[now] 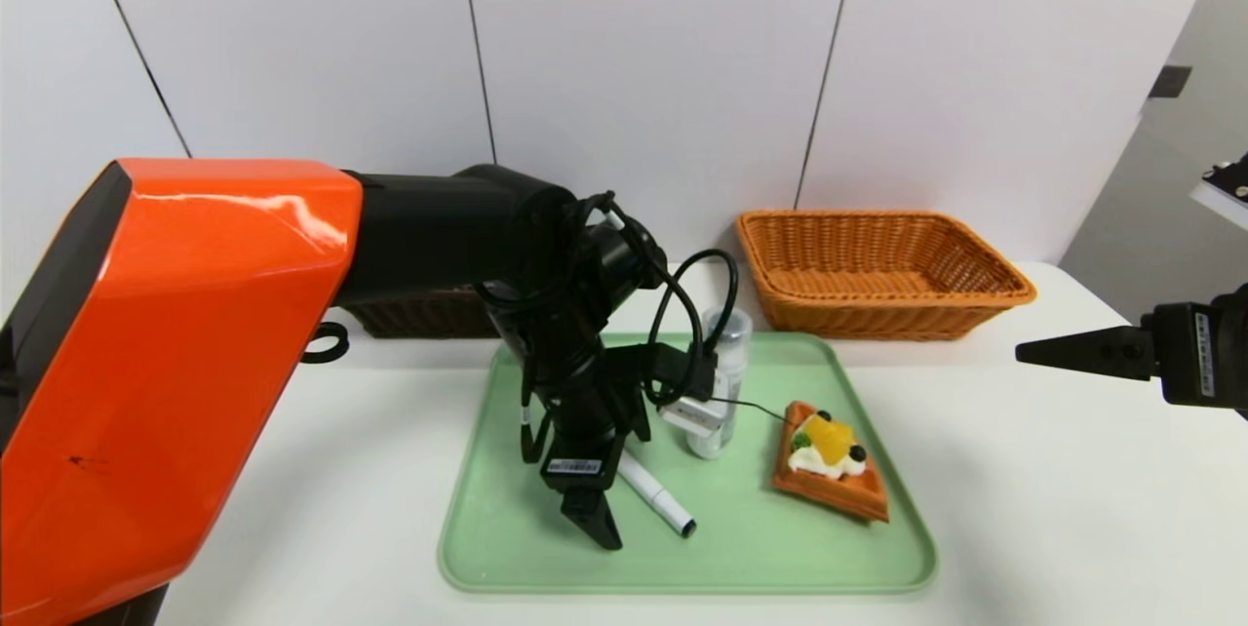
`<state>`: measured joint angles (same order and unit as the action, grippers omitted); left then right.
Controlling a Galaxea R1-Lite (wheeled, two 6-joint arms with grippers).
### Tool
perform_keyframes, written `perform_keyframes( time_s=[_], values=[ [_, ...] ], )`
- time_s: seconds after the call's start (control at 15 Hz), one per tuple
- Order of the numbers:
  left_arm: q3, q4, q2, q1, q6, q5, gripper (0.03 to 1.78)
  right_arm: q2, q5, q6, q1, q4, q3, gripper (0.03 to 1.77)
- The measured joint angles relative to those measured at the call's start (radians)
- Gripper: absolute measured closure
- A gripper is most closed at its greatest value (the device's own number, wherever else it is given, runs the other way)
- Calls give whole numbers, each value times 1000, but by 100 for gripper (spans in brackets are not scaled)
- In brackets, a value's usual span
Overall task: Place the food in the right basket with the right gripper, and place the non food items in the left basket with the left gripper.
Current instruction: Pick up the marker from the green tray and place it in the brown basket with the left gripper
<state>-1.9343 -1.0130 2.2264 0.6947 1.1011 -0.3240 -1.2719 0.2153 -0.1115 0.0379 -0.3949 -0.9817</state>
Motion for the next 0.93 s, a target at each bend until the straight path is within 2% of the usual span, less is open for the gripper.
perform_keyframes(
  time_s=[0.27,0.53,0.93],
  values=[
    [9,-3,-3,-1,2,-1,12,-1,13,0,0,0,2,10],
    [10,-50,-11,-1,3,0,12,-1,16,0,0,0,3,10],
    [24,-48,-15,-1,3,0,12,4,16,0,0,-1,3,10]
  ],
)
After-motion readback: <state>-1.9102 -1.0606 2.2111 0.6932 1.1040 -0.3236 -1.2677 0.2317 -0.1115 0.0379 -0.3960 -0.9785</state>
